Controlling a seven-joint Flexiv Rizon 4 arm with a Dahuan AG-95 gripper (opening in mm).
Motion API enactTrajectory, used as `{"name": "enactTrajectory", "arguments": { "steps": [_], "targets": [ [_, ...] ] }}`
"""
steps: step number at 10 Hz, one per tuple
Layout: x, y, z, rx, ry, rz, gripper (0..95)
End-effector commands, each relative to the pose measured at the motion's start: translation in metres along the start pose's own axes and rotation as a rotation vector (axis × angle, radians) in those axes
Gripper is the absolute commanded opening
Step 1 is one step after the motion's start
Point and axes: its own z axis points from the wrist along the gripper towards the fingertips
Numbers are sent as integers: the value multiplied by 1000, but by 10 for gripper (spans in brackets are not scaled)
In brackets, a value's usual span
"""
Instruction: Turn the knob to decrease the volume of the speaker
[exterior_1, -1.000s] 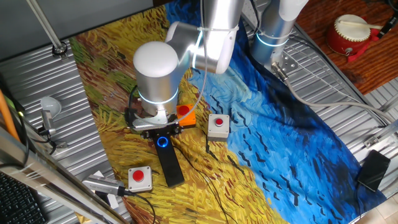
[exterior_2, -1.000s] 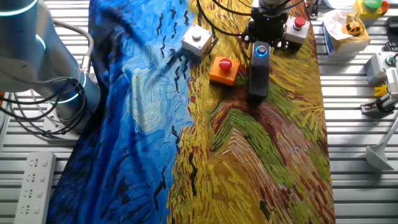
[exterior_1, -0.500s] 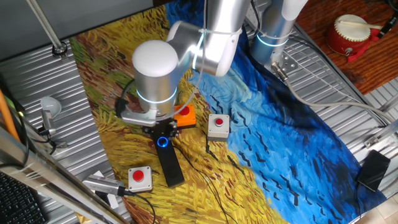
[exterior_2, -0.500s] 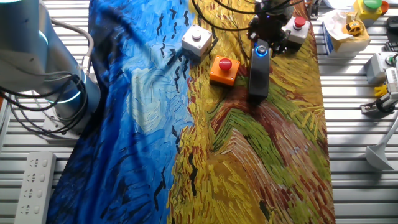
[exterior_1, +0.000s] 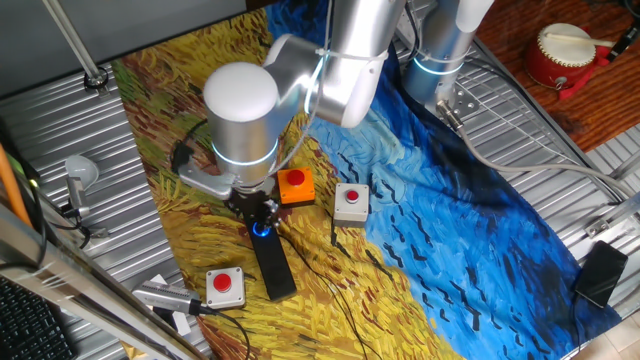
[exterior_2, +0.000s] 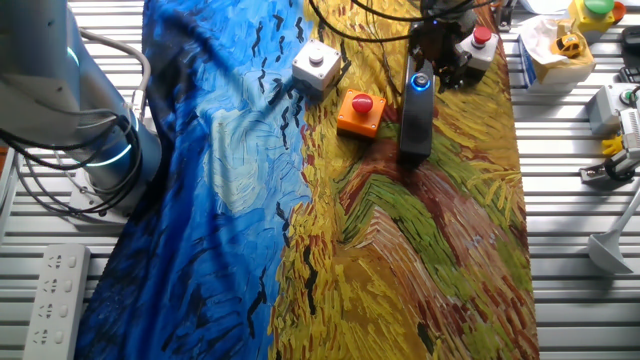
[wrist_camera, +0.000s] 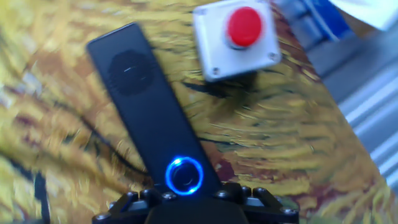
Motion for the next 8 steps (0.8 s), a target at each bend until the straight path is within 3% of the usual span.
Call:
{"name": "enactTrajectory", "arguments": {
  "steps": [1, 8],
  "targets": [
    [-6, -1, -2, -16, 0, 173, 570],
    [-16, 8, 5, -51, 14, 266, 570]
  ]
}}
